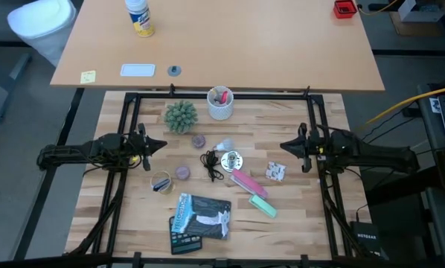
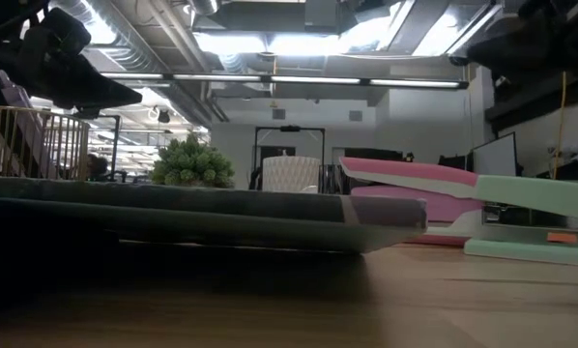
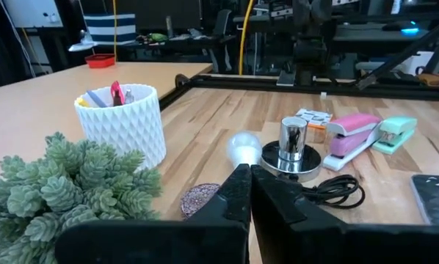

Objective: Screw lightbulb
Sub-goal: Return to Home Position

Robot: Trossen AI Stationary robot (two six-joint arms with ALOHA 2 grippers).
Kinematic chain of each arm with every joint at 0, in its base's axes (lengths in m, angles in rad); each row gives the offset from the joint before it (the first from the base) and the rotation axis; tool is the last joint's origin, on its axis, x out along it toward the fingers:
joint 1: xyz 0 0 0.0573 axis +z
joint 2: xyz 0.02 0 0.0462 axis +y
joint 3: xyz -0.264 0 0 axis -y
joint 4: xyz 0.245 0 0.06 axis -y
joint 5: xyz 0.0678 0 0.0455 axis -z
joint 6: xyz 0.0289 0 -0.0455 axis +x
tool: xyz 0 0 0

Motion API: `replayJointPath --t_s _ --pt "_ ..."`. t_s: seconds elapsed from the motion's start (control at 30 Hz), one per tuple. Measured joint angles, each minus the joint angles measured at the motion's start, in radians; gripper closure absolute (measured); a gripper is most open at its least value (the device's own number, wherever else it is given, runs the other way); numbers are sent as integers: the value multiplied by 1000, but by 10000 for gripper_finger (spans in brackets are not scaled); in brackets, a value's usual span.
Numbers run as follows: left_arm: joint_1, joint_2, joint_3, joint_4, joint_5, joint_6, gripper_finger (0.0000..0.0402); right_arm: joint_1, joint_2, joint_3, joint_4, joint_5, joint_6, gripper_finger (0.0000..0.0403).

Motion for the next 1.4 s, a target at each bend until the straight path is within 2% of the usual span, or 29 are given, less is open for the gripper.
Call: replayJointPath --t_s 0.27,0.47,0.73,0.9,1.4 --pt "0 0 0 -1 0 0 400 0 -195 0 -142 0 3 375" --pt "0 0 0 1 0 0 399 0 -180 -3 -151 18 0 375" --pt "0 0 0 0 0 8 399 0 -189 -90 -147 18 12 375" --pt "0 0 0 0 0 7 401 0 -190 -140 -73 18 27 375" --pt "0 0 0 -6 0 7 398 0 -190 -151 -110 19 9 375"
